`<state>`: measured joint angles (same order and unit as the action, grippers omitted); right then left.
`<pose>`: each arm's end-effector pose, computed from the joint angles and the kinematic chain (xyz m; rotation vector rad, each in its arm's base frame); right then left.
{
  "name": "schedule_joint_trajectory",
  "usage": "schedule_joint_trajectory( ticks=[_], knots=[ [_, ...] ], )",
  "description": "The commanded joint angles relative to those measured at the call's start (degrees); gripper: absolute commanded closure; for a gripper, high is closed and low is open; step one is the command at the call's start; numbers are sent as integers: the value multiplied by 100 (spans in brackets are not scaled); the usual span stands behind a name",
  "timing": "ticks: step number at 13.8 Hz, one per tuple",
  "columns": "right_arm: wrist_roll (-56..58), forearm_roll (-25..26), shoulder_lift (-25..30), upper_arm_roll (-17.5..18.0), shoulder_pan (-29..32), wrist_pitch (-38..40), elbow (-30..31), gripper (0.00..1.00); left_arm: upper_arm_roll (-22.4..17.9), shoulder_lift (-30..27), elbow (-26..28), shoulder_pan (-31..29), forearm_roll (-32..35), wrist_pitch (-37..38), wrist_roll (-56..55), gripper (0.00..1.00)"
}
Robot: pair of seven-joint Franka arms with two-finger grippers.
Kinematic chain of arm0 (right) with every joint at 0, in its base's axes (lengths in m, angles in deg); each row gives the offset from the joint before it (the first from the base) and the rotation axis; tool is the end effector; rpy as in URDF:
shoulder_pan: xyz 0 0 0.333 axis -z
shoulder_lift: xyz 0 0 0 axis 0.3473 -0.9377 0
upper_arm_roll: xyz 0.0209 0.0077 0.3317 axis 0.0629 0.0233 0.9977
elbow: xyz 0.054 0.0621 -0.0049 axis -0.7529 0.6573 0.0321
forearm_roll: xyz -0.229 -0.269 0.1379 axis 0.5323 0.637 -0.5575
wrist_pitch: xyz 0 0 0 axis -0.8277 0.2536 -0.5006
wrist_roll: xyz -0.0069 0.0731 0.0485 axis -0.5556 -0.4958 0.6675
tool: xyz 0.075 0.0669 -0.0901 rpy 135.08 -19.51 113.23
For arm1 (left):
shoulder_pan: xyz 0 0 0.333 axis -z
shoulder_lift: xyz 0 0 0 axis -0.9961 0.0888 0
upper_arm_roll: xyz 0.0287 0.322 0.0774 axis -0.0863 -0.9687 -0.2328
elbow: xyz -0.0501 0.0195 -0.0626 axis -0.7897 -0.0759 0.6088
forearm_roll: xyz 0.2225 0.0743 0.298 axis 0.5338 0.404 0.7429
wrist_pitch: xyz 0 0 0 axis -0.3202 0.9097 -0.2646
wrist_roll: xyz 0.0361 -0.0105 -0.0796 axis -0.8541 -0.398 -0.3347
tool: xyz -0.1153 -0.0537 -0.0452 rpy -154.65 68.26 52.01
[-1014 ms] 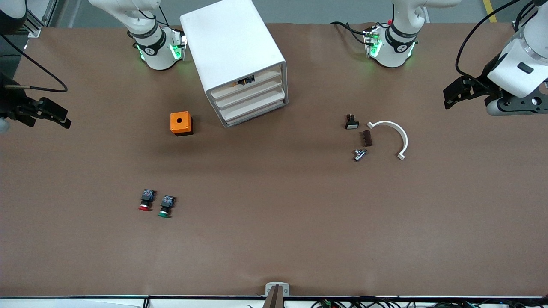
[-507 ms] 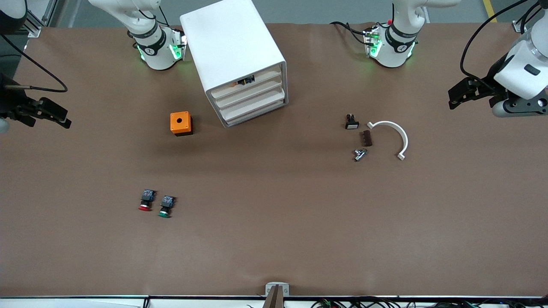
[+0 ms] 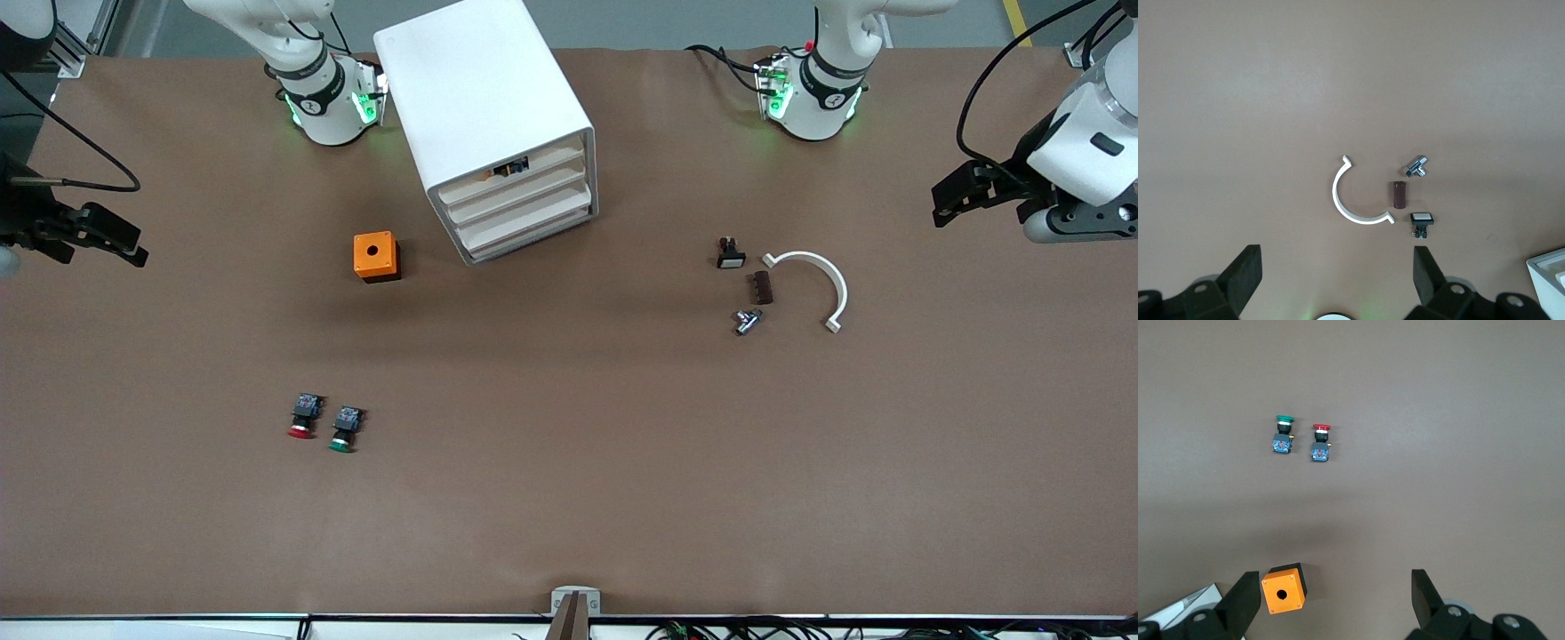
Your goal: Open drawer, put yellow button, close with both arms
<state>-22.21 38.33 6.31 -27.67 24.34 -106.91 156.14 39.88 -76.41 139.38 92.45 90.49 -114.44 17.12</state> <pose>0.5360 -0.0266 0.5925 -3.1233 0.1163 -0.0646 0.5249 -0.0755 0.6272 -3.1028 -0.0093 0.0664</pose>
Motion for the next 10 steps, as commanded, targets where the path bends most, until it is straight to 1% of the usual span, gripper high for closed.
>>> schedule_joint_trajectory(
  ticks=[1,5,6,8,10],
  knots=[
    [49,18,79,29,56,-21,72,0,-16,-47,-16,-16,-12,43,131,0],
    [49,18,88,29,47,-13,72,0,-16,-144,115,-25,-64,140,79,0],
    [49,18,88,29,38,-12,72,0,-16,-249,246,-17,-65,131,-26,0],
    [49,18,88,29,47,-13,72,0,-16,-591,685,-86,-65,-123,-44,0],
    [49,18,79,29,47,-12,72,0,-7,-601,687,-175,-73,-151,-36,0]
  ],
)
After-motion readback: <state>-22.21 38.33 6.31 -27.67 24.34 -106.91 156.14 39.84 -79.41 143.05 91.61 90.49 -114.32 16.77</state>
